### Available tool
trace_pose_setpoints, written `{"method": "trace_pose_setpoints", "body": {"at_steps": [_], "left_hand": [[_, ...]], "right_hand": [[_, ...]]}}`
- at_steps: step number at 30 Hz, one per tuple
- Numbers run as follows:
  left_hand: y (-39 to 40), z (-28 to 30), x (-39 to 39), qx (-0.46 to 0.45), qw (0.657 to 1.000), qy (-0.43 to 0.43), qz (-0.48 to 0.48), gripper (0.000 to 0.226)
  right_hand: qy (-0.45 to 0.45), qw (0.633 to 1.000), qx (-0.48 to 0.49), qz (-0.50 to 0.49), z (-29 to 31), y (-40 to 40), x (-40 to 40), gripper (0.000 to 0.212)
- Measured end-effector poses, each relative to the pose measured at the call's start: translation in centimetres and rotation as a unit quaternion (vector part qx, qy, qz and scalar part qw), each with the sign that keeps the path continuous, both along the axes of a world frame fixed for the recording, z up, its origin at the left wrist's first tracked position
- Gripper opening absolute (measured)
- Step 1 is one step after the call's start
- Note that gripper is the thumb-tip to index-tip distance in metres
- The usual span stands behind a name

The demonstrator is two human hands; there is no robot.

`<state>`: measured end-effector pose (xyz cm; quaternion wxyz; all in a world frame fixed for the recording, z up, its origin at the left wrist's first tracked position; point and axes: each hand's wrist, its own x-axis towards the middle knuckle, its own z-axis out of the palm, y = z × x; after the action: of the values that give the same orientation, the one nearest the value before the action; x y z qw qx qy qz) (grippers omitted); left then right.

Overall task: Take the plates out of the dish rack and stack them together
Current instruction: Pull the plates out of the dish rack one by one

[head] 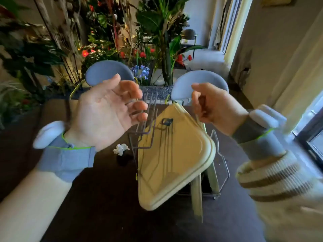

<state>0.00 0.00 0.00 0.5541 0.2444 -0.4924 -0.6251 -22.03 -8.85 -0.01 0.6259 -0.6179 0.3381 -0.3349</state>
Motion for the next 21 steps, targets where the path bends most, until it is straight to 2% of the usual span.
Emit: {"method": "trace_pose_setpoints", "body": {"at_steps": [2,7,12,15,18,21], "left_hand": [[1.6,-0.8,0.1,-0.025,1.000,-0.001,0.012,0.027],[6.0,-1.8,0.5,-0.073,0.993,-0.008,0.091,0.021],[9.9,-2.6,0.7,-0.097,0.991,0.001,0.087,0.020],[12.2,-3.8,0.6,-0.085,0.993,0.022,0.073,0.021],[13.7,-4.9,0.0,-0.052,0.995,0.036,0.074,0.024],[14.4,-6.0,-1.2,-0.022,0.998,0.020,0.052,0.030]], "right_hand": [[0.010,0.998,-0.043,-0.046,-0.4,1.2,-0.5,0.041],[0.022,0.992,-0.019,-0.119,-1.2,5.2,-1.2,0.028],[-0.047,0.979,-0.040,-0.192,-0.9,8.5,-1.4,0.017],[-0.082,0.975,-0.065,-0.197,-1.3,10.1,-1.6,0.010],[-0.091,0.977,-0.060,-0.182,-2.3,10.9,-1.9,0.019],[-0.037,0.983,-0.031,-0.176,-3.4,11.4,-2.4,0.040]]}}
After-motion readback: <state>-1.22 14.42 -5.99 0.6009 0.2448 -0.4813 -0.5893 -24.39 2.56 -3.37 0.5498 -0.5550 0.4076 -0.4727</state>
